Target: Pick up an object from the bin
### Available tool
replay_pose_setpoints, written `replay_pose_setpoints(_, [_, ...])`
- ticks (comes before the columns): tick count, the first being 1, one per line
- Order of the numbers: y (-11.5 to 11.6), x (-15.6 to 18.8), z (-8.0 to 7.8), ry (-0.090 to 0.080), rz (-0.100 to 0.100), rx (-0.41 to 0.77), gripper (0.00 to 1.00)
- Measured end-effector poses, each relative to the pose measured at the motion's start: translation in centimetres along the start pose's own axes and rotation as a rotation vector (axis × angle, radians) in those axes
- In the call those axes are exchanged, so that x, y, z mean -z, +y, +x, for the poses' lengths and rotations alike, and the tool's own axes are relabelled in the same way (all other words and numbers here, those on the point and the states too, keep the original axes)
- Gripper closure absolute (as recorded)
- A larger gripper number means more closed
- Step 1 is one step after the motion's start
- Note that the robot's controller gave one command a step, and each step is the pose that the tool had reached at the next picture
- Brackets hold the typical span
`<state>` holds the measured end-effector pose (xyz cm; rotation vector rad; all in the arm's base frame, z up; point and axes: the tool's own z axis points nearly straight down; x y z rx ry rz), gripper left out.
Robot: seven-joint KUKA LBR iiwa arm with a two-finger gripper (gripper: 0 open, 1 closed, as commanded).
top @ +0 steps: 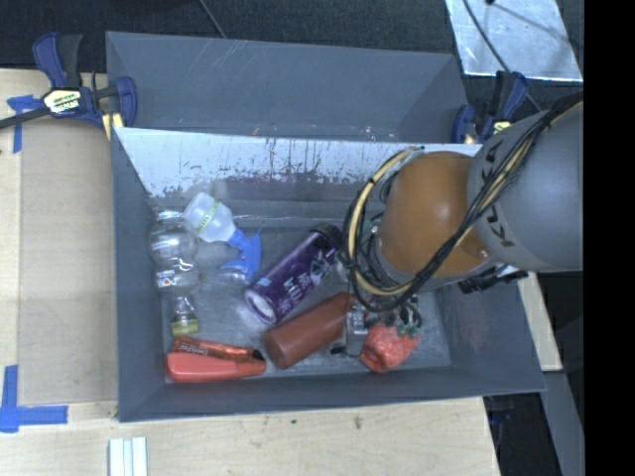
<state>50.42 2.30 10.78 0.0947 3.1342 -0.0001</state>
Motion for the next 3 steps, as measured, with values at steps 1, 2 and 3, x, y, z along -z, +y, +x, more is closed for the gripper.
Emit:
replay_pose_setpoints(1, [-0.19,-3.81,0.07,0.005,0.001,-0.005,1.00])
replay_pose_setpoints(2, [-0.20,-3.82,0.08,0.005,0.000,-0.005,1.00])
replay_pose_setpoints(3, [-0.20,-3.82,0.08,0.005,0.000,-0.005,1.00])
